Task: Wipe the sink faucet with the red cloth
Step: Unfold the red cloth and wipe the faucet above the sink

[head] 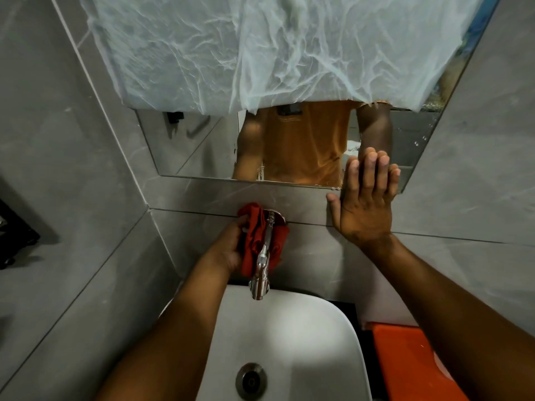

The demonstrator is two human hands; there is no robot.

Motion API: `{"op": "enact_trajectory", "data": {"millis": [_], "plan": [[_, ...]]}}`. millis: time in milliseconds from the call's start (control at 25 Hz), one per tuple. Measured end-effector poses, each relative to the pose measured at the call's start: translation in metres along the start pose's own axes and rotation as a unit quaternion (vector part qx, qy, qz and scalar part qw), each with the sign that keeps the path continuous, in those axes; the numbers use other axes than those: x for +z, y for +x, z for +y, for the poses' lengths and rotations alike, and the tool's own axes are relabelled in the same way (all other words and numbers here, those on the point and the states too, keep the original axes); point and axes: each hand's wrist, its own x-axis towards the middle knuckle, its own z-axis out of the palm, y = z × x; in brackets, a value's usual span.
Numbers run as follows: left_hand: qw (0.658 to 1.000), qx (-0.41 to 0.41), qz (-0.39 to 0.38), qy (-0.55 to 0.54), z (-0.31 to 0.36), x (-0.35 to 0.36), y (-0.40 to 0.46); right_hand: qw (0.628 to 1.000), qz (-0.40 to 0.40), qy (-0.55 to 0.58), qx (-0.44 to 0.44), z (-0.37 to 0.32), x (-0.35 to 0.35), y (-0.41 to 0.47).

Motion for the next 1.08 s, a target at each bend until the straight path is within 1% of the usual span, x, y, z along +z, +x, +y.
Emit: {"op": "enact_trajectory", "data": {"millis": [40, 80, 120, 160, 200, 240, 280, 320, 360, 400, 440, 520, 560, 600, 640, 680, 720, 760, 800, 840, 880, 920, 960, 1000, 1040, 1080], "plan": [[0.999, 0.019, 0.018, 0.028, 0.006, 0.008, -0.004, 1.000, 0.000, -0.003, 0.002, 0.000, 0.000, 0.000], [0.994, 0.047, 0.040, 0.089, 0.012, 0.020, -0.008, 1.000, 0.001, -0.004, 0.006, 0.000, 0.000, 0.001], [0.974, 0.079, 0.072, 0.198, 0.014, 0.034, -0.011, 1.000, 0.002, -0.006, 0.010, -0.001, 0.000, 0.001], [0.925, 0.110, 0.120, 0.344, 0.012, 0.047, -0.010, 1.000, 0.004, -0.009, 0.011, -0.002, 0.000, 0.000], [0.838, 0.127, 0.181, 0.499, 0.005, 0.058, -0.008, 1.000, 0.006, -0.013, 0.010, -0.002, 0.001, 0.000], [0.710, 0.117, 0.248, 0.648, -0.006, 0.070, -0.005, 1.000, 0.005, -0.014, 0.008, -0.002, 0.001, 0.000], [0.582, 0.092, 0.291, 0.753, -0.018, 0.080, -0.003, 1.000, 0.005, -0.014, 0.007, -0.001, 0.001, 0.000], [0.491, 0.076, 0.307, 0.812, -0.031, 0.086, -0.005, 1.000, 0.003, -0.014, 0.007, -0.002, 0.001, 0.000], [0.439, 0.086, 0.310, 0.839, -0.042, 0.087, -0.007, 1.000, 0.002, -0.014, 0.008, -0.001, 0.001, 0.000], [0.419, 0.113, 0.317, 0.843, -0.050, 0.083, -0.010, 1.000, 0.000, -0.015, 0.008, -0.001, 0.001, 0.000], [0.422, 0.147, 0.331, 0.831, -0.057, 0.077, -0.015, 1.000, -0.003, -0.015, 0.007, -0.001, 0.000, 0.000], [0.438, 0.211, 0.350, 0.801, -0.075, 0.059, -0.029, 1.000, -0.009, -0.016, 0.006, -0.002, -0.002, 0.001], [0.451, 0.241, 0.361, 0.780, -0.087, 0.049, -0.035, 1.000, -0.011, -0.016, 0.006, -0.002, -0.003, 0.001], [0.479, 0.267, 0.360, 0.755, -0.101, 0.039, -0.042, 1.000, -0.011, -0.017, 0.007, -0.002, -0.003, 0.000], [0.527, 0.287, 0.349, 0.720, -0.113, 0.029, -0.047, 1.000, -0.007, -0.019, 0.007, -0.002, -0.003, -0.001], [0.595, 0.310, 0.332, 0.663, -0.123, 0.020, -0.050, 1.000, -0.005, -0.022, 0.006, -0.002, -0.003, -0.001], [0.677, 0.338, 0.310, 0.576, -0.130, 0.014, -0.052, 1.000, -0.006, -0.024, 0.006, -0.002, -0.003, -0.001], [0.758, 0.361, 0.289, 0.460, -0.131, 0.008, -0.053, 1.000, -0.007, -0.022, 0.008, -0.003, -0.003, 0.000], [0.832, 0.361, 0.271, 0.322, -0.128, 0.004, -0.050, 1.000, -0.007, -0.020, 0.009, -0.003, -0.003, 0.001], [0.903, 0.316, 0.233, 0.176, -0.120, 0.001, -0.045, 1.000, -0.007, -0.020, 0.010, -0.002, -0.003, 0.000], [0.954, 0.235, 0.178, 0.049, -0.110, -0.005, -0.040, 1.000, -0.009, -0.022, 0.012, -0.003, -0.003, 0.000], [0.981, 0.145, 0.122, -0.034, -0.101, -0.014, -0.036, 1.000, -0.013, -0.025, 0.014, -0.003, -0.003, 0.000], [0.992, 0.081, 0.080, -0.061, -0.095, -0.020, -0.035, 0.999, -0.017, -0.025, 0.015, -0.003, -0.003, 0.001], [0.996, 0.043, 0.047, -0.060, -0.091, -0.023, -0.034, 0.999, -0.019, -0.022, 0.016, -0.004, -0.003, 0.000], [0.998, 0.033, 0.041, -0.028, -0.087, -0.025, -0.030, 1.000, -0.017, -0.022, 0.014, -0.004, -0.002, -0.001], [0.998, 0.038, 0.056, 0.009, -0.082, -0.025, -0.027, 1.000, -0.012, -0.023, 0.011, -0.004, -0.001, -0.002]]}}
